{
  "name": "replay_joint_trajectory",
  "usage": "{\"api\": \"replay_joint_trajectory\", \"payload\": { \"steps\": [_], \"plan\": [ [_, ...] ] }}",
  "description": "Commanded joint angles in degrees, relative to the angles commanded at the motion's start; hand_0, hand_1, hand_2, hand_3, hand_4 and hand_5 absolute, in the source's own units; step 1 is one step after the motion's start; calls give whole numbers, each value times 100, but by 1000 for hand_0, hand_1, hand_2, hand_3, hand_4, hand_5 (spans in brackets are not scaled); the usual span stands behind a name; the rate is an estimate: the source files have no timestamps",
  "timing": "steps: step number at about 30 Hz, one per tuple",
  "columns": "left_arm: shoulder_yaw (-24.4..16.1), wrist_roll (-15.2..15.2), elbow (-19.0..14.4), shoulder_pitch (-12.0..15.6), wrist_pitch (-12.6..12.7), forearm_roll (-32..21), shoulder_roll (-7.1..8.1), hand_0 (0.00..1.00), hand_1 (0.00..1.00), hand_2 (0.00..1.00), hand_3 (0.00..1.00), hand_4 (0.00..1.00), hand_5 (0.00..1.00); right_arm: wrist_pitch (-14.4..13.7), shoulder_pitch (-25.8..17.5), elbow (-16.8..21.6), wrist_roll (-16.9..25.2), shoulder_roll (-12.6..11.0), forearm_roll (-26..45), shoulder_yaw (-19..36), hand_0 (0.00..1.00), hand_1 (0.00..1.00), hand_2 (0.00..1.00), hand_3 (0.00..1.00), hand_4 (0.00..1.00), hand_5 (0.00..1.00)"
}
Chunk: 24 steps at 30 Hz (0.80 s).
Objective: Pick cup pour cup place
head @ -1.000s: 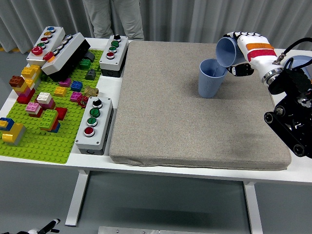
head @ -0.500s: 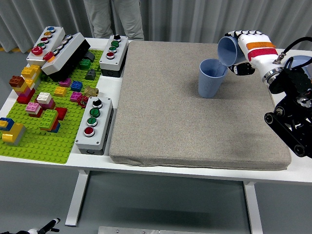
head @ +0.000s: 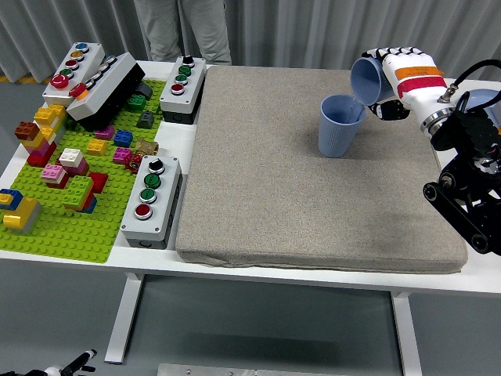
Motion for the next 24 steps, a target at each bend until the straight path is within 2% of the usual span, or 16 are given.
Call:
{"api": "replay_joint_trajectory", "payload": {
  "steps": [24],
  "plan": [
    [-12, 9, 0, 30, -4, 15, -1, 828, 827, 882, 816, 646, 998, -20, -24, -17, -149, 31, -39, -85, 861, 724, 578, 652, 737, 71]
  ]
}}
